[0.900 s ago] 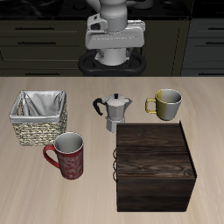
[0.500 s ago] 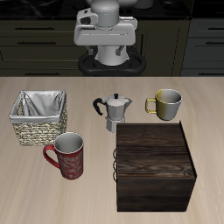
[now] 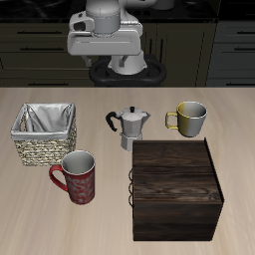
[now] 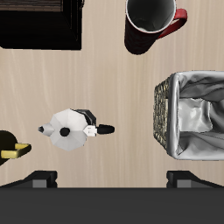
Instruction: Place the red mug in the basket
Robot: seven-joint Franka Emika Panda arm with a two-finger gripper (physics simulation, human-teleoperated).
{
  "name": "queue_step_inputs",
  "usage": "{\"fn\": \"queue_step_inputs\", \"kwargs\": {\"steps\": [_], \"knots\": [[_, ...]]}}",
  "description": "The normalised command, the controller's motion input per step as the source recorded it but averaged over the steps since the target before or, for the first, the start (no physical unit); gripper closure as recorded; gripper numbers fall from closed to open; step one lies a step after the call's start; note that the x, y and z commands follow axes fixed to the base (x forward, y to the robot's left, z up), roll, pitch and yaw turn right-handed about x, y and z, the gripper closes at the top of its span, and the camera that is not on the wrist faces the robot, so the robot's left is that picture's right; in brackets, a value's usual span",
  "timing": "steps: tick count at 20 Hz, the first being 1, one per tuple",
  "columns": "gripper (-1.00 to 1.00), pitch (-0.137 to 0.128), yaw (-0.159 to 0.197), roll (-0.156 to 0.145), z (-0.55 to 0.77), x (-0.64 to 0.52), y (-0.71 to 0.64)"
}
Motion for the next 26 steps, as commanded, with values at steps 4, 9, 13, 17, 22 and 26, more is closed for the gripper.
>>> {"fn": "queue_step_inputs", "kwargs": {"steps": [4,9,13,17,22,26], "knots": [[-1.00,0.032,-0.020,-0.008,0.05,0.39,-0.35],[-1.00,0.027,0.013,0.038,-0.03,0.21,-0.13],[-1.00,0.021,-0.002,0.015,-0.03,0.33,-0.25],[-1.00,-0.034,-0.036,-0.040,0.16,0.33,-0.35],[-1.00,0.009,-0.014,-0.043,0.09,0.37,-0.35],[-1.00,0.007,-0.027,-0.055,0.02,0.37,-0.33]]}}
